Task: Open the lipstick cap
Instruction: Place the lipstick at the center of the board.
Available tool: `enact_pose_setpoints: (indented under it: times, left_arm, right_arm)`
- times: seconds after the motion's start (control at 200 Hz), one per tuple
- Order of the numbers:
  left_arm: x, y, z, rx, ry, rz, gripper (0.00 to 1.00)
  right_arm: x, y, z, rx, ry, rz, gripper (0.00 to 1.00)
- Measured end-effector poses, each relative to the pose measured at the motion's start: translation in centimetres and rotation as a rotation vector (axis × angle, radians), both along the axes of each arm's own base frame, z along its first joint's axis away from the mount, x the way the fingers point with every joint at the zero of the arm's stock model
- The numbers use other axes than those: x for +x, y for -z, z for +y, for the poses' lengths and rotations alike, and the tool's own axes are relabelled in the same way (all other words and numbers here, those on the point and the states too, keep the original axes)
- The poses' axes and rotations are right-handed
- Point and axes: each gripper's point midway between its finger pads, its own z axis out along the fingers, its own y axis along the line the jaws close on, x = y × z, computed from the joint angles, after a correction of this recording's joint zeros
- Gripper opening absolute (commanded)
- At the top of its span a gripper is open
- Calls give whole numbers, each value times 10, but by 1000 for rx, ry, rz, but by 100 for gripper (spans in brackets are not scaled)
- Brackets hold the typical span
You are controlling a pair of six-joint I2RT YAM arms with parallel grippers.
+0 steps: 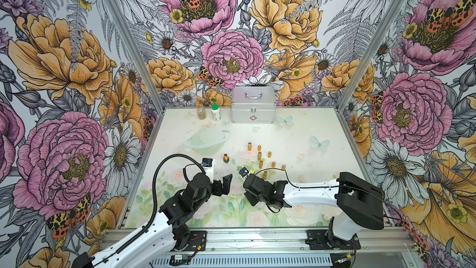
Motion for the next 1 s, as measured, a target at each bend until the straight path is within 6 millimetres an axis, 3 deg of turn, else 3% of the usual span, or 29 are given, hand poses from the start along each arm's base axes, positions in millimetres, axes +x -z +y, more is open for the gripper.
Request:
enact_pose_setpoints:
  times: [0.355, 0.746, 1.001]
  left_arm:
    - [1, 2, -1, 14, 2, 11, 99]
    - [2, -1, -2, 13, 2, 9, 99]
    - [3, -3, -2, 20, 7, 5, 99]
  right_arm:
    - [-1, 4, 2, -3, -8, -1, 22]
    - [-3, 4, 3, -6, -26, -1, 31]
    - [-3, 4, 2, -11, -23, -1, 42]
